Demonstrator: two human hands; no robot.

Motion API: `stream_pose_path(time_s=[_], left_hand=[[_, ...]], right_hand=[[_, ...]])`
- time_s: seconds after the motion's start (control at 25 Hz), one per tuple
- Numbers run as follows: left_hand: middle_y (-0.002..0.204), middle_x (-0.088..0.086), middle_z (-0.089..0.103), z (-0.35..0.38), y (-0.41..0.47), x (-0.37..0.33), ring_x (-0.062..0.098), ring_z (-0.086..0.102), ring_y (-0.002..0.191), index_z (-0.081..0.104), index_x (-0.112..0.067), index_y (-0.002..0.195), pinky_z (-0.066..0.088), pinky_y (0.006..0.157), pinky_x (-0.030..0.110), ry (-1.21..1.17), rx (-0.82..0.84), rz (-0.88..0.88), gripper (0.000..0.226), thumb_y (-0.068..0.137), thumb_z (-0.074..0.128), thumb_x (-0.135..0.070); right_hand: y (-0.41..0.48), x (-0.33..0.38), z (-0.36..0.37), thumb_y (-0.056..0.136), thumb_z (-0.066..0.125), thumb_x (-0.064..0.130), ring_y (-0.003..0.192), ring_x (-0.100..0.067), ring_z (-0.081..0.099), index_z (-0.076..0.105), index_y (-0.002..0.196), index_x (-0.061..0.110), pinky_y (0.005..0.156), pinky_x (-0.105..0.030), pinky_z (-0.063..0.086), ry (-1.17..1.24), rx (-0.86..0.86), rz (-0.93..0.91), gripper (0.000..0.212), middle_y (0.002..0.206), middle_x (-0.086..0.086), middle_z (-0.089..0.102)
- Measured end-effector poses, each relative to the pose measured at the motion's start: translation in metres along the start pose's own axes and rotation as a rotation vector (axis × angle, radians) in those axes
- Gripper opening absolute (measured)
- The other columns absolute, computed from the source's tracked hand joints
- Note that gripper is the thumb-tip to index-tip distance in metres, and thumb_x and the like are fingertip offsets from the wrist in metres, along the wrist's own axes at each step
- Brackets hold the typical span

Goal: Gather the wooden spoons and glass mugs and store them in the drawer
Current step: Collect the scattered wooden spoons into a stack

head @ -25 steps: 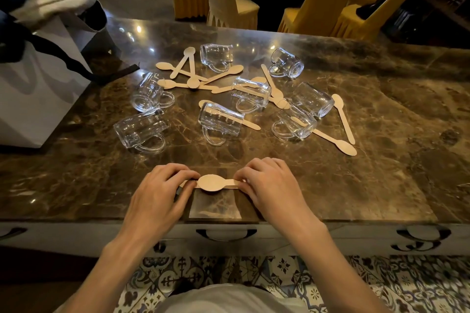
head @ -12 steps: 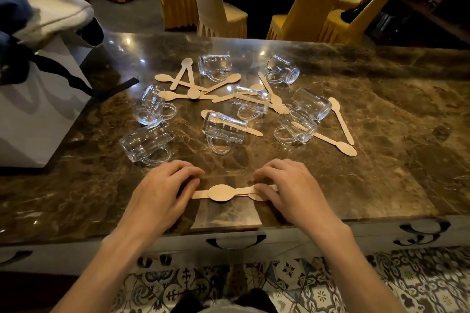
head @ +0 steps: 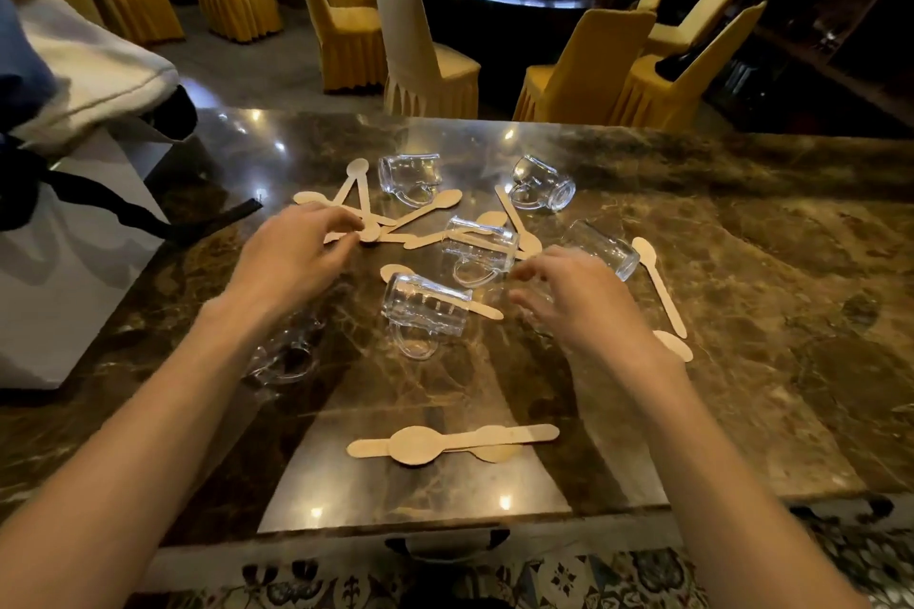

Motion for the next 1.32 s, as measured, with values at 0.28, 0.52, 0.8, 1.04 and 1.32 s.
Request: stream_pose_path(time_s=[0.28,0.52,0.8,1.04,1.32], left_hand=[[0.111,-0.001,0.067,0.038,0.067,0.024,0.022,0.060,0.099,0.063,-0.028,0.111,0.044,0.077,0.036,0.189,0.159,-0.176,0.026,0.091,0.051,-0.040],[0.098,0.001,0.069,0.053,0.106,0.042,0.023,0.061,0.092,0.065,-0.022,0.105,0.051,0.078,0.037,0.217,0.140,-0.314,0.026,0.091,0.050,-0.038],[0.079,0.002,0.061,0.050,0.130,0.074,0.020,0.056,0.077,0.065,-0.016,0.089,0.041,0.065,0.033,0.327,0.142,-0.403,0.025,0.090,0.052,-0.037],[0.062,0.000,0.057,0.061,0.147,0.087,0.015,0.051,0.061,0.057,-0.021,0.063,0.041,0.065,0.032,0.349,0.177,-0.408,0.036,0.085,0.056,-0.049],[0.064,-0.002,0.060,0.068,0.150,0.090,0.018,0.057,0.068,0.070,-0.021,0.078,0.045,0.071,0.034,0.323,0.153,-0.390,0.022,0.085,0.061,-0.039]], right_hand=[[0.112,0.040,0.022,0.088,0.061,0.030,0.098,-0.019,0.060,0.066,0.107,0.021,0.078,-0.033,0.045,0.005,0.114,-0.174,0.022,0.108,0.001,0.067],[0.169,0.053,0.060,0.088,0.061,0.024,0.096,-0.021,0.062,0.063,0.114,0.019,0.074,-0.030,0.050,-0.066,0.241,-0.211,0.027,0.112,-0.004,0.066],[0.202,0.079,0.095,0.087,0.062,0.035,0.085,-0.023,0.063,0.064,0.103,0.013,0.076,-0.040,0.054,0.037,0.250,-0.143,0.027,0.092,-0.005,0.064],[0.210,0.100,0.117,0.082,0.066,0.041,0.077,-0.024,0.053,0.060,0.104,0.011,0.057,-0.034,0.033,-0.027,0.217,-0.064,0.037,0.085,-0.005,0.053],[0.208,0.093,0.117,0.082,0.067,0.028,0.086,-0.027,0.059,0.060,0.105,0.012,0.062,-0.034,0.038,0.010,0.223,0.011,0.029,0.088,-0.006,0.055]])
Point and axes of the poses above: each hand's wrist, its own y-axis towards the middle knuckle, its own z-axis out of the palm, x = y × z, the point moved 7 cm from there along y, towards the middle knuckle
